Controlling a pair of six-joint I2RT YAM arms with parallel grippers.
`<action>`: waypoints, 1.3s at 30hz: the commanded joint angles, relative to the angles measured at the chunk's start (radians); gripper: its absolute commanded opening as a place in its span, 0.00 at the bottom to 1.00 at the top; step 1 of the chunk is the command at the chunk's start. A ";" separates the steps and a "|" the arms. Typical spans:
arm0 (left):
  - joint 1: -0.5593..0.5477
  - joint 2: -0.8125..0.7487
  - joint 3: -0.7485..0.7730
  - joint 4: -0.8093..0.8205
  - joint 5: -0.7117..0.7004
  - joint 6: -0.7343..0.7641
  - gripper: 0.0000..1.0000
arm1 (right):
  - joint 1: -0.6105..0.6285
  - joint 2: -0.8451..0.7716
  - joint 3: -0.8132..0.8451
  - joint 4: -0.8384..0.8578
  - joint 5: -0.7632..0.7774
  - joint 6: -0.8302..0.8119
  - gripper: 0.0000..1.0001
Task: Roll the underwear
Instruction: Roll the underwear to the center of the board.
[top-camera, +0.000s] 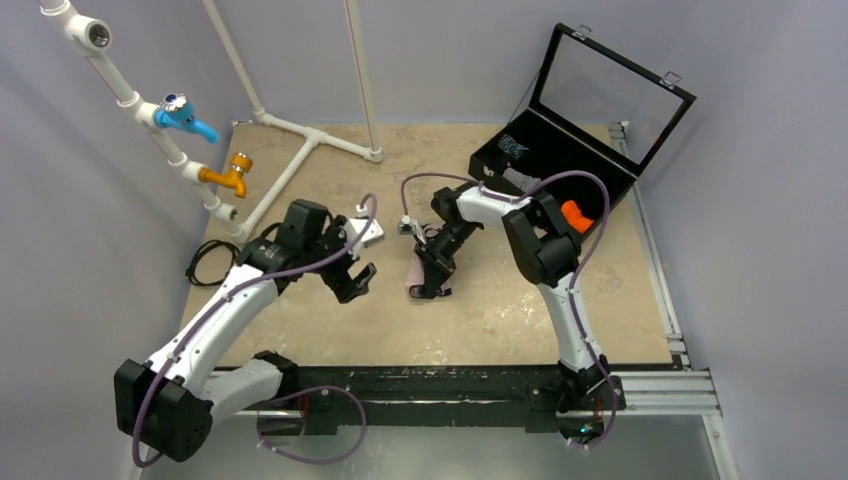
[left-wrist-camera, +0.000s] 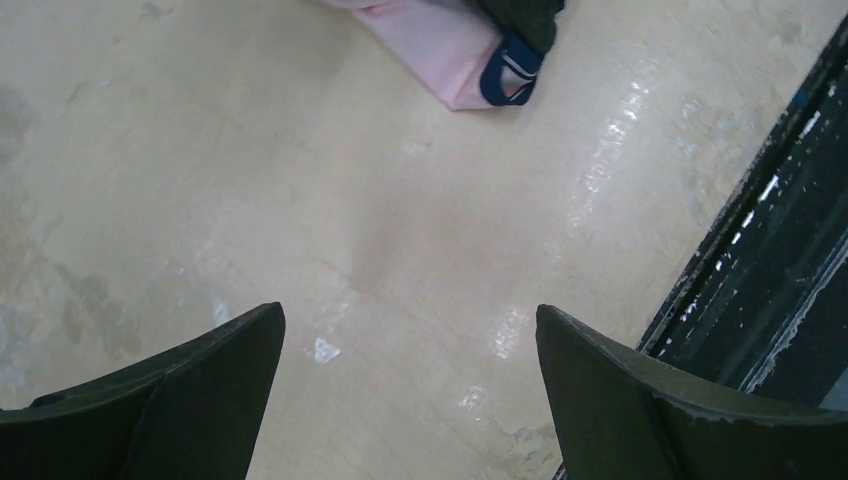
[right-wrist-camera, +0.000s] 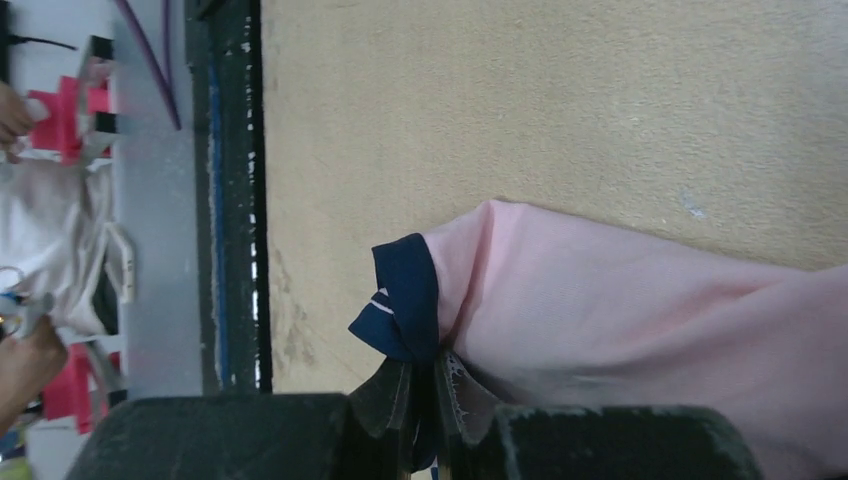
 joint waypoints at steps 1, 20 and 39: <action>-0.159 -0.004 -0.034 0.116 -0.067 0.085 0.95 | 0.008 0.078 0.099 -0.263 -0.140 -0.164 0.00; -0.624 0.291 -0.078 0.479 -0.281 0.171 0.85 | -0.004 0.164 0.128 -0.326 -0.187 -0.128 0.00; -0.677 0.504 -0.046 0.609 -0.355 0.115 0.80 | -0.040 0.162 0.084 -0.330 -0.145 -0.147 0.00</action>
